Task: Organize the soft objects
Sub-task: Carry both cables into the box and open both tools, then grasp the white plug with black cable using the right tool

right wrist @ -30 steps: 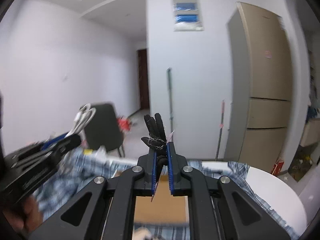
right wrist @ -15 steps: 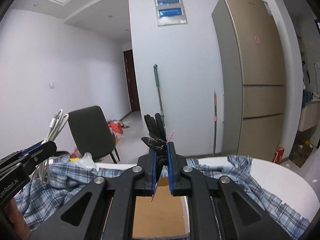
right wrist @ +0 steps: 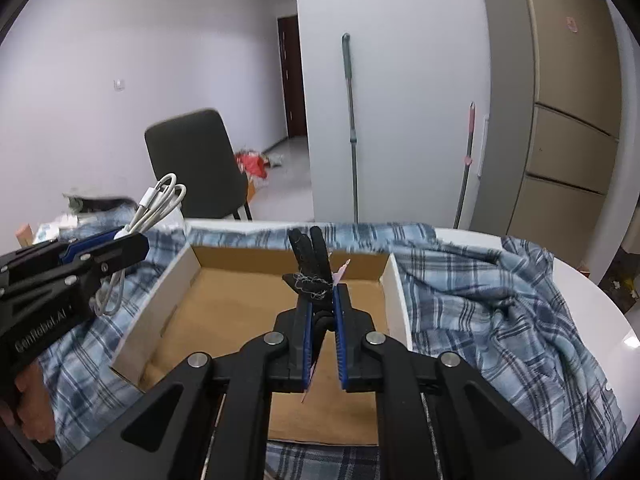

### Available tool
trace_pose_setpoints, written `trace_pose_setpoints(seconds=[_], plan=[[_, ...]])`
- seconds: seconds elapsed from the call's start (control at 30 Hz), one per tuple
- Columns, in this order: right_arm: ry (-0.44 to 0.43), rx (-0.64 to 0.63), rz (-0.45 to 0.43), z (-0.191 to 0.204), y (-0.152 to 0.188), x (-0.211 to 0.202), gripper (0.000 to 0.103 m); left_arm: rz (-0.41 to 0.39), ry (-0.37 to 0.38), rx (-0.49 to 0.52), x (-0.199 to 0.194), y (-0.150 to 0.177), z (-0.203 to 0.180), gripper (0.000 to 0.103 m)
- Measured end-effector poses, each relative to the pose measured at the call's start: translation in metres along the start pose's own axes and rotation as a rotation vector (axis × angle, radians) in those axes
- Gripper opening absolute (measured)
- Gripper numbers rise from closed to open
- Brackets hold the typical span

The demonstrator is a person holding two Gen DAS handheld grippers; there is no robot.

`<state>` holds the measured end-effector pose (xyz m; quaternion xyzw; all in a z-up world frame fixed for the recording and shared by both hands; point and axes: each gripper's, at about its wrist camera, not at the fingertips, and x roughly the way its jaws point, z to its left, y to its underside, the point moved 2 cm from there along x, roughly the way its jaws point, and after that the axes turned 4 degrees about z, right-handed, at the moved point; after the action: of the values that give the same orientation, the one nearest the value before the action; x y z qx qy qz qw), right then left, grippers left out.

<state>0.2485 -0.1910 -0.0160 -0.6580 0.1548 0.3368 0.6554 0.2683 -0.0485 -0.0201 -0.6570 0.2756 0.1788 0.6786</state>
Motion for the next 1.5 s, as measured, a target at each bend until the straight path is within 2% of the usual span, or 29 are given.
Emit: trace_pose_setpoints(seconds=[0.13,0.23,0.27,0.3,0.33,0.37,0.43,0.6,0.7,0.8,0.9,1.0,1.07,1.2,1.3,1.37,1.4,1.5], plan=[[0.007,-0.01,0.012,0.001,0.006,0.004,0.009,0.048,-0.001,0.004,0.016,0.006,0.003,0.02],[-0.003,-0.013,0.004,0.003,0.005,0.0,0.009,0.047,0.021,-0.005,0.015,0.007,0.003,0.022],[-0.005,-0.013,0.004,0.004,0.005,0.0,0.011,0.046,0.027,-0.005,0.014,0.006,0.002,0.039],[-0.004,-0.01,0.008,0.003,0.003,0.001,0.014,0.044,0.024,-0.005,0.014,0.006,0.001,0.075],[0.001,-0.004,0.01,0.002,0.004,0.002,0.023,0.039,0.008,-0.006,0.013,0.006,0.0,0.087],[0.006,0.002,0.009,0.0,0.004,0.003,0.041,0.024,-0.009,-0.011,0.011,0.006,0.001,0.09],[0.0,0.006,-0.01,-0.001,0.003,0.002,0.06,-0.023,-0.027,-0.033,0.004,0.005,0.005,0.09],[-0.006,0.011,-0.042,-0.002,-0.001,-0.006,0.06,-0.037,-0.004,-0.093,-0.005,-0.001,0.018,0.09],[-0.01,0.014,-0.043,-0.002,-0.005,-0.01,0.06,-0.049,-0.008,-0.099,-0.012,-0.005,0.022,0.09],[-0.006,0.022,-0.081,-0.004,-0.014,-0.026,0.06,-0.083,-0.007,-0.09,-0.029,-0.012,0.019,0.09],[-0.013,0.039,-0.132,-0.005,-0.026,-0.051,0.061,-0.128,0.009,-0.073,-0.058,-0.019,0.013,0.09],[0.031,0.04,-0.212,-0.002,-0.034,-0.083,0.069,-0.181,0.0,-0.046,-0.094,-0.024,0.008,0.09],[0.034,0.027,-0.247,0.001,-0.036,-0.104,0.07,-0.242,-0.003,-0.06,-0.128,-0.025,0.012,0.09],[0.02,-0.007,-0.293,0.009,-0.03,-0.141,0.071,-0.313,0.014,-0.08,-0.176,-0.022,0.017,0.09],[0.008,-0.011,-0.322,0.013,-0.018,-0.162,0.082,-0.35,0.012,-0.062,-0.203,-0.011,0.016,0.093],[0.022,0.005,-0.351,0.015,-0.009,-0.174,0.097,-0.368,0.007,-0.041,-0.216,0.001,0.013,0.103],[0.026,0.01,-0.364,0.016,-0.005,-0.179,0.101,-0.375,0.003,-0.037,-0.219,0.005,0.012,0.103],[0.044,0.007,-0.402,0.02,0.006,-0.192,0.103,-0.412,-0.014,-0.037,-0.225,0.023,0.01,0.103]])
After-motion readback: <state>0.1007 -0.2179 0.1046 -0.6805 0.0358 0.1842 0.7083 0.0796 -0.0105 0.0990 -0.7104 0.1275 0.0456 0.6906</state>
